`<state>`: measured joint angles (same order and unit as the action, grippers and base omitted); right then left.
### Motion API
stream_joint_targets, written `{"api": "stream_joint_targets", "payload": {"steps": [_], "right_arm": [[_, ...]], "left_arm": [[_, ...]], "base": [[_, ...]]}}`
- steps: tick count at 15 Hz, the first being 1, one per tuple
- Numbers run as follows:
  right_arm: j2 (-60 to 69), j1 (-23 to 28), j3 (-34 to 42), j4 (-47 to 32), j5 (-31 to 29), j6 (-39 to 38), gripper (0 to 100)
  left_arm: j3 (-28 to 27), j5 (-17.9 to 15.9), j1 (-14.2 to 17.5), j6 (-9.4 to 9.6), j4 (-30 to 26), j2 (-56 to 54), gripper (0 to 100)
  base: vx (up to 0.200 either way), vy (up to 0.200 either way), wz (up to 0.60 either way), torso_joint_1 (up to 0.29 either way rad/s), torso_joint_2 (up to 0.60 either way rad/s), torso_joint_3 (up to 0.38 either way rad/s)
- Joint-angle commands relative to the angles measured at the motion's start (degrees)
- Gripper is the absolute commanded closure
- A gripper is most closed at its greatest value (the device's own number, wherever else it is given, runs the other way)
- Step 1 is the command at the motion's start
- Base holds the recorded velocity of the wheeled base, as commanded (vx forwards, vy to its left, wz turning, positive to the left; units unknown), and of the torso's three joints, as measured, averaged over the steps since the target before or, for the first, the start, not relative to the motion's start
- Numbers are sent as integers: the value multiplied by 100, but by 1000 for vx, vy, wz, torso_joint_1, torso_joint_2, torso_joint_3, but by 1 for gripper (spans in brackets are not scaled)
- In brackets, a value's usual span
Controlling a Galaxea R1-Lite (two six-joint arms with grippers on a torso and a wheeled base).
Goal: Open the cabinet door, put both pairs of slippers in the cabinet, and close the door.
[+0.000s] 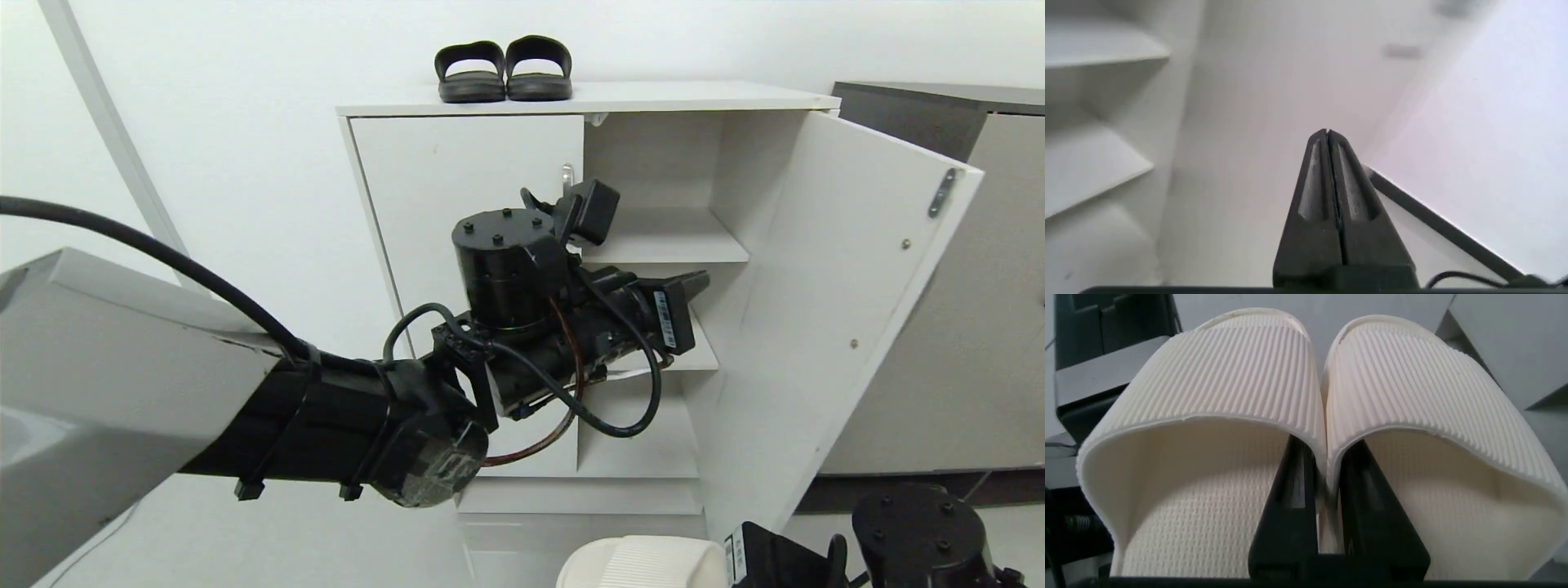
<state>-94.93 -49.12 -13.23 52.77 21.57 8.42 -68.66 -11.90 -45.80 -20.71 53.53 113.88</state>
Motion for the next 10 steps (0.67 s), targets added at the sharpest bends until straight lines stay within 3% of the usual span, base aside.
{"api": "stream_joint_targets", "payload": {"steps": [1, 3, 6, 8, 10], "right_arm": [[-8, -1, -4, 5, -3, -7, 100], [-35, 69, -31, 14, -56, -34, 100], [-263, 552, -365, 93, -214, -139, 100], [-579, 693, -848, 93, -988, -693, 100], [-931, 728, -1420, 146, -1770, -1124, 100]], "left_arm": [[89, 258, 142, 32, 0, -165, 100], [652, 627, 282, 182, 61, -701, 100], [1926, 856, 880, 234, -343, -2459, 100], [3042, 1076, 1513, 278, -1354, -4313, 100], [3719, 1550, 2181, 516, -2611, -5895, 100]], "base": [[0, 0, 0, 0, 0, 0], [0, 0, 0, 0, 0, 0], [0, 0, 0, 0, 0, 0], [0, 0, 0, 0, 0, 0], [0, 0, 0, 0, 0, 0]]}}
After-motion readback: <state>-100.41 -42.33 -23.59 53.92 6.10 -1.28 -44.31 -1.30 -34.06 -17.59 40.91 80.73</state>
